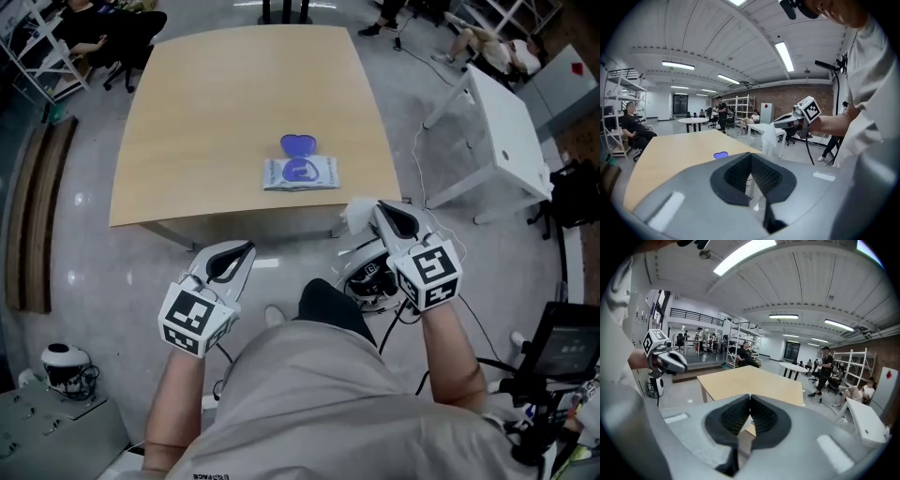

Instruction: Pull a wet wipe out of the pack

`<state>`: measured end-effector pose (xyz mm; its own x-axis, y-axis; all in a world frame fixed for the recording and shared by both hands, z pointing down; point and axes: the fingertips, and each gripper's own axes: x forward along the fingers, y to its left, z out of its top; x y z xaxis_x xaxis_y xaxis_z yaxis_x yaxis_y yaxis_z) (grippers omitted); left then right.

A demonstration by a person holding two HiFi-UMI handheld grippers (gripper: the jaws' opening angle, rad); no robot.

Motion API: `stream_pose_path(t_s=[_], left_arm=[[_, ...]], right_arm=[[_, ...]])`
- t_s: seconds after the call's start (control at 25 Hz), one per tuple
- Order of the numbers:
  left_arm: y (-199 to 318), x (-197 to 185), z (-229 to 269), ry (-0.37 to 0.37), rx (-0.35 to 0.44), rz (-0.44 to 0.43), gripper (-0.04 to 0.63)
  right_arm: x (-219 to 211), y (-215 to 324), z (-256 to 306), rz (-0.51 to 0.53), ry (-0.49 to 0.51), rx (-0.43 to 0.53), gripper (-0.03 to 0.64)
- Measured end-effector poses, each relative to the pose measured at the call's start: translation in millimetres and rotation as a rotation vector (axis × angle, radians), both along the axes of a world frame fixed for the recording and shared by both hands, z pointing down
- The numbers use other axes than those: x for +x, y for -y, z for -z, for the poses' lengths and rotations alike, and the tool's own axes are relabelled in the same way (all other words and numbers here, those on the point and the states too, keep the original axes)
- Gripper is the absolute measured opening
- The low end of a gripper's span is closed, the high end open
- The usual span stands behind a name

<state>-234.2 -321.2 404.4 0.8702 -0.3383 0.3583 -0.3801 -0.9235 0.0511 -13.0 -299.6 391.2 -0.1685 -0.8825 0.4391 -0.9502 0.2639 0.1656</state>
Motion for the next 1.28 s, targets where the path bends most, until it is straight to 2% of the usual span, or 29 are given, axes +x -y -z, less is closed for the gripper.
stream_pose_path(t_s=[0.16, 0.36, 0.48, 0.84, 1.0, 1.12, 1.28], left_arm=[[-17.5, 8.7, 11.6, -0.031, 0.023, -0.008, 0.005], [-52.2, 17.3, 13.5, -0.012, 0.083, 0.0, 0.005], [-68.2, 31.9, 17.4, 0.008, 0.105, 0.036, 0.005], [-166.4, 110.7, 45.3, -0.038, 0.076, 0.154, 0.005], [-221.2, 132.2, 38.0, -0.01, 0.079, 0.227, 0.005], [-256.0, 148.9, 31.9, 0.004, 0.071, 0.242, 0.006], [-292.6, 150.4, 35.7, 0.033, 0.055, 0.265, 0.005]], right_arm=[[-6.1, -13.9, 0.4, 0.043, -0.001, 0.008, 0.003], [-2.9, -42.6, -1.7, 0.086, 0.008, 0.03, 0.003], [8.6, -60.3, -3.0, 0.114, 0.021, 0.05, 0.003], [69.0, -153.4, 22.6, 0.252, 0.054, 0.084, 0.003], [93.2, -197.1, 6.8, 0.313, 0.071, 0.077, 0.003], [111.7, -227.4, -7.4, 0.32, 0.082, 0.054, 0.003], [111.4, -256.7, -9.6, 0.346, 0.111, 0.046, 0.003]])
